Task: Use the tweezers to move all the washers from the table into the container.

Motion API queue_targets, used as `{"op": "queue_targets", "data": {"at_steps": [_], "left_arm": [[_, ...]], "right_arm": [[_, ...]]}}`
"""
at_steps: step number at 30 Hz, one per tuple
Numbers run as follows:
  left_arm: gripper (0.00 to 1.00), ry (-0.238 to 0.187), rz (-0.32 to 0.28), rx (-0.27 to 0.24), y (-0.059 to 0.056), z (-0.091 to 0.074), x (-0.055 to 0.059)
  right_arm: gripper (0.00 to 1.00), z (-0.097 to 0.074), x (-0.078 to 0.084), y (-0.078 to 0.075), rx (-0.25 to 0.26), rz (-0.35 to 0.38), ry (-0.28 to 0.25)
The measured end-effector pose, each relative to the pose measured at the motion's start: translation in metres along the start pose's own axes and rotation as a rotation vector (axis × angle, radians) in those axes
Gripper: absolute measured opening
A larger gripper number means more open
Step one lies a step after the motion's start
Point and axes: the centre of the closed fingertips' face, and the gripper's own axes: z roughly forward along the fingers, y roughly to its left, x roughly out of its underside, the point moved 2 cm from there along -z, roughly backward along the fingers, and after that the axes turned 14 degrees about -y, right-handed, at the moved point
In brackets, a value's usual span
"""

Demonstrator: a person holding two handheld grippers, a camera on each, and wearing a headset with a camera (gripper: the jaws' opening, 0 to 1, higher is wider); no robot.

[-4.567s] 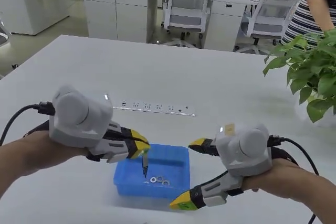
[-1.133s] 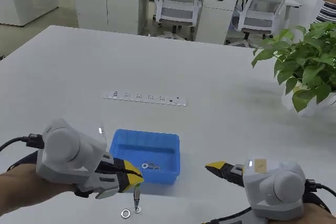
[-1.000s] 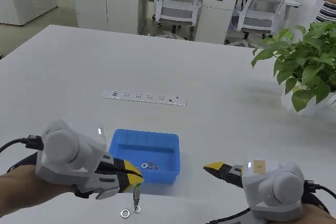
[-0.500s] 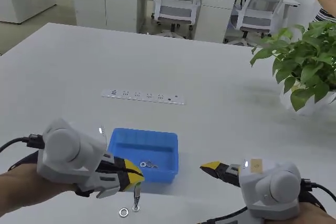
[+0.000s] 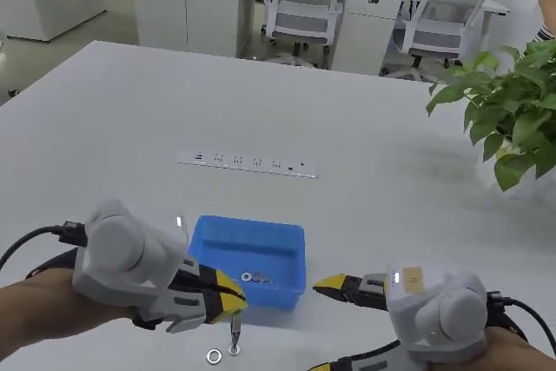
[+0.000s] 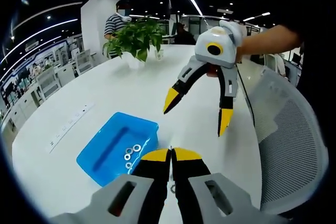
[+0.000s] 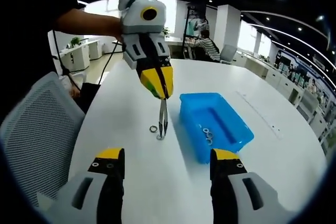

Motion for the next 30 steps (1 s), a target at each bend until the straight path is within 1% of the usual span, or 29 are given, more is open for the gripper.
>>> {"op": "queue_targets", "data": {"at_steps": [3, 5, 7, 11, 16, 19, 25, 28, 30], "left_arm": [[0.05, 0.006, 0.003, 0.005, 0.001, -0.001, 0.001], [0.05, 0.008, 0.001, 0.015, 0.000, -0.001, 0.002], [0.05, 0.013, 0.012, 0.028, -0.001, -0.001, 0.002], [0.05, 0.016, 0.018, 0.037, -0.002, -0.001, 0.002], [0.05, 0.018, 0.017, 0.053, -0.002, 0.001, 0.002], [0.05, 0.028, 0.024, 0.071, -0.002, 0.002, 0.001], [0.05, 0.047, 0.045, 0.103, 0.000, 0.004, 0.000], [0.05, 0.048, 0.048, 0.117, -0.001, 0.005, 0.000], [0.05, 0.047, 0.048, 0.127, -0.002, 0.005, 0.000]], "right_arm": [[0.62, 0.005, -0.002, 0.000, -0.017, -0.006, -0.003], [0.61, 0.010, -0.002, 0.000, -0.034, -0.011, -0.002], [0.59, 0.013, -0.003, 0.000, -0.050, -0.019, -0.002], [0.54, 0.021, -0.004, 0.000, -0.081, -0.038, 0.003], [0.48, 0.031, -0.006, -0.002, -0.107, -0.050, -0.001], [0.42, 0.039, -0.005, 0.000, -0.139, -0.057, 0.012], [0.35, 0.053, -0.006, 0.002, -0.186, -0.070, 0.024], [0.32, 0.060, -0.005, 0.002, -0.214, -0.084, 0.039], [0.30, 0.063, -0.004, 0.002, -0.223, -0.089, 0.044]]}}
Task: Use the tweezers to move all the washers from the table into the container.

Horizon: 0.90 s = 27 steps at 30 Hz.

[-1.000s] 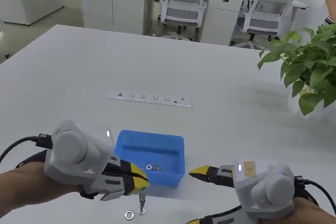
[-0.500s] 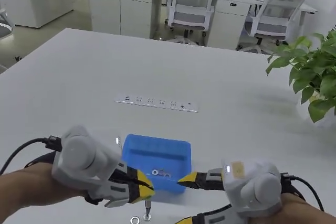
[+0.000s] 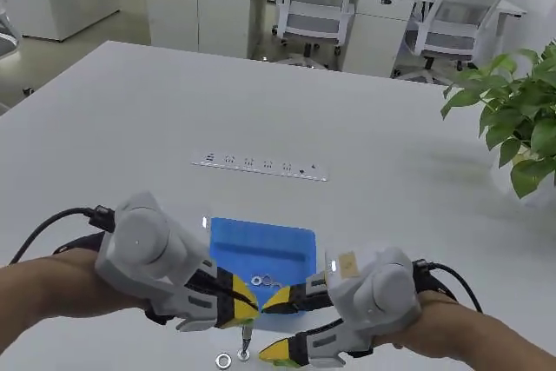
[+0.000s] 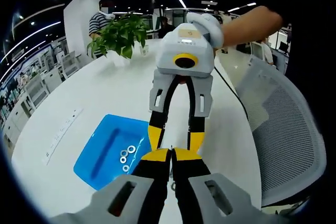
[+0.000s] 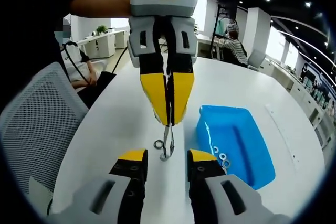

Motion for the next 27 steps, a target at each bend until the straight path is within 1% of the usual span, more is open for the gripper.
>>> {"op": "queue_targets", "data": {"at_steps": [3, 10, 13, 16, 27], "left_arm": [[0.05, 0.001, 0.002, 0.008, -0.001, 0.000, 0.000], [0.05, 0.002, 0.006, 0.015, 0.000, 0.001, 0.000], [0.05, 0.002, 0.005, 0.012, 0.000, 0.001, 0.000], [0.05, 0.002, 0.004, 0.006, 0.002, 0.000, 0.000], [0.05, 0.003, -0.004, 0.005, 0.002, -0.001, 0.001]], "right_arm": [[0.26, 0.004, 0.000, -0.001, -0.019, -0.014, 0.010], [0.18, 0.015, 0.000, -0.005, -0.041, -0.021, 0.011], [0.15, 0.017, 0.001, -0.004, -0.054, -0.028, 0.018], [0.11, 0.018, 0.002, -0.001, -0.078, -0.035, 0.021], [0.08, 0.018, 0.001, 0.000, -0.073, -0.041, 0.025]]}}
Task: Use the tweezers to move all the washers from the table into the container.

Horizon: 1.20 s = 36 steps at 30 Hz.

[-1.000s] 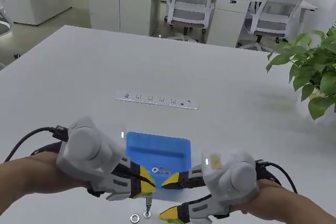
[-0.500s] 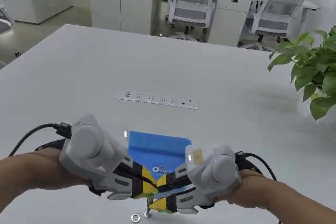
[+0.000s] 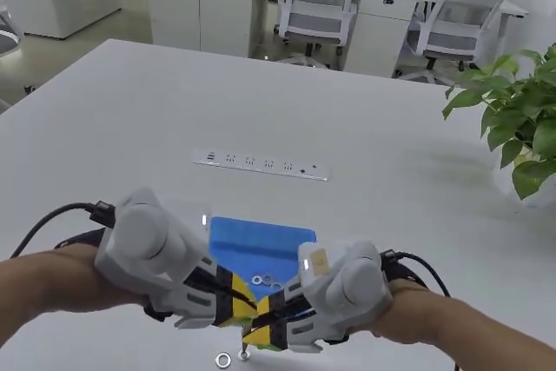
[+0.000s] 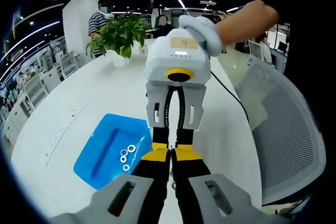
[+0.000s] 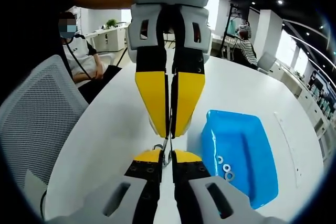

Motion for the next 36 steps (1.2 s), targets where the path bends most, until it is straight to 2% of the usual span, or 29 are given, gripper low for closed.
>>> {"op": "queue_targets", "data": {"at_steps": [15, 18, 21, 23, 27, 30, 36], "left_arm": [[0.06, 0.005, -0.015, -0.017, -0.002, -0.002, 0.000], [0.13, 0.013, -0.024, -0.025, -0.003, -0.004, 0.002], [0.15, -0.015, -0.030, -0.036, -0.003, -0.008, -0.001], [0.22, -0.024, -0.032, -0.051, -0.001, -0.010, -0.002], [0.44, -0.040, -0.041, -0.094, 0.003, -0.013, -0.004], [0.53, -0.073, -0.055, -0.114, 0.001, -0.015, -0.006], [0.68, -0.100, -0.075, -0.149, -0.001, -0.020, -0.008]], "right_arm": [[0.08, -0.001, -0.001, 0.002, 0.002, 0.019, 0.008], [0.08, -0.004, -0.002, 0.001, 0.011, 0.023, 0.004], [0.08, -0.006, -0.004, -0.001, 0.016, 0.021, 0.003], [0.08, -0.008, -0.005, 0.000, 0.015, 0.018, 0.005], [0.08, -0.010, -0.013, 0.000, 0.013, 0.009, 0.000], [0.08, -0.012, -0.018, 0.000, 0.011, 0.004, -0.005], [0.08, -0.016, -0.031, -0.003, 0.011, 0.002, -0.018]]}}
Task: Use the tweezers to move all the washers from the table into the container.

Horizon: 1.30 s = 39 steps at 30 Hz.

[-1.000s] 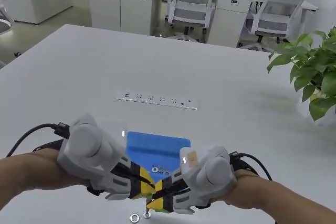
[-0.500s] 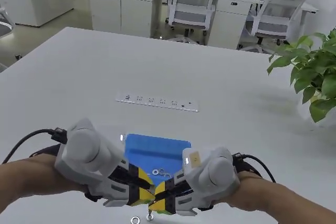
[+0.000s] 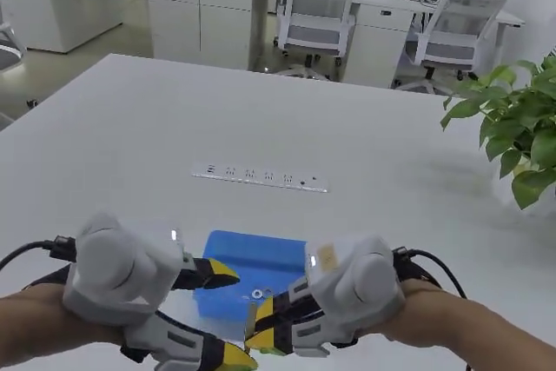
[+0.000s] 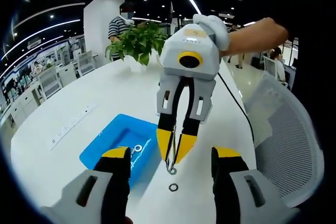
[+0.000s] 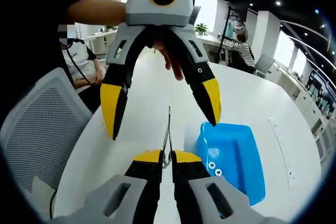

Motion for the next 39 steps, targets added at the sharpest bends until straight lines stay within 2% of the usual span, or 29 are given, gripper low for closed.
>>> {"op": "queue_targets", "data": {"at_steps": [8, 17, 29, 39], "left_arm": [[0.84, -0.042, -0.031, -0.054, 0.000, -0.008, -0.007], [0.95, -0.076, -0.057, -0.083, -0.006, -0.015, -0.011], [0.99, -0.093, -0.067, -0.134, -0.005, -0.027, -0.008], [0.99, -0.108, -0.069, -0.149, -0.003, -0.030, -0.005]], "right_arm": [[0.08, -0.008, -0.017, -0.007, 0.021, 0.005, -0.019], [0.08, -0.016, -0.030, -0.018, 0.035, 0.005, -0.023], [0.08, -0.017, -0.038, -0.036, 0.057, -0.001, -0.020], [0.08, -0.015, -0.039, -0.056, 0.078, -0.021, -0.019]]}}
